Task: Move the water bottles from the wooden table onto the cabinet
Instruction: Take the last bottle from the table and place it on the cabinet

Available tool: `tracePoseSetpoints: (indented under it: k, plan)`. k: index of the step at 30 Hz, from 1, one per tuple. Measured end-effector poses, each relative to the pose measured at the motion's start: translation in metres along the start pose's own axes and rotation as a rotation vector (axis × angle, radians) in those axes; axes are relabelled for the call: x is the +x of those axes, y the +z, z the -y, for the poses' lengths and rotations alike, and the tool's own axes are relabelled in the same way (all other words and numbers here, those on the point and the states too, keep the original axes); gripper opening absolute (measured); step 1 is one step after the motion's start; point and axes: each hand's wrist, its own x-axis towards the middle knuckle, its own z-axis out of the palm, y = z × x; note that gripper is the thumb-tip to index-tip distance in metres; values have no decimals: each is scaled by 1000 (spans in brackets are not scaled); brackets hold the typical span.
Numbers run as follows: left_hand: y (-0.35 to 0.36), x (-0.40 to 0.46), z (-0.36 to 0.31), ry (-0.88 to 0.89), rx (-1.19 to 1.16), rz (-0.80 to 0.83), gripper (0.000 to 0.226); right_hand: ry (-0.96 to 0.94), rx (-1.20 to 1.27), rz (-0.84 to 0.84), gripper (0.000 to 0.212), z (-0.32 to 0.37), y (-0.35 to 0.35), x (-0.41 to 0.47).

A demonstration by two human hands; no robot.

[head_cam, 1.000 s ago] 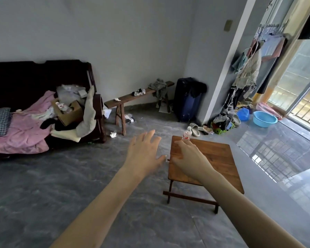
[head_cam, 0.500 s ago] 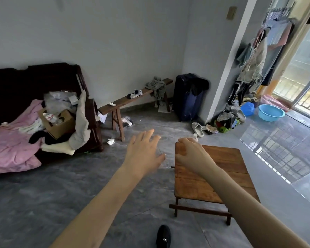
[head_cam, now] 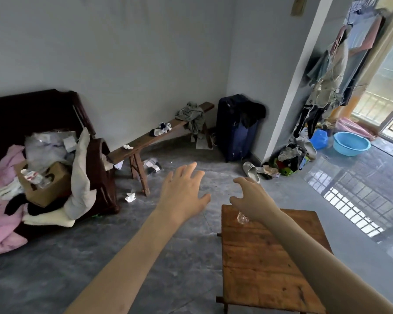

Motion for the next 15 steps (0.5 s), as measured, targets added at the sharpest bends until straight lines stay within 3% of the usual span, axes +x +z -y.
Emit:
tracePoseSetpoints:
  k: [9,15]
  plan:
    - [-3,119,4,106,-19,15,66,51,-27,-22,62,-17,-31,91]
    - [11,198,-5,269,-40,77,65,188,9,-101,61,-38,-36,130]
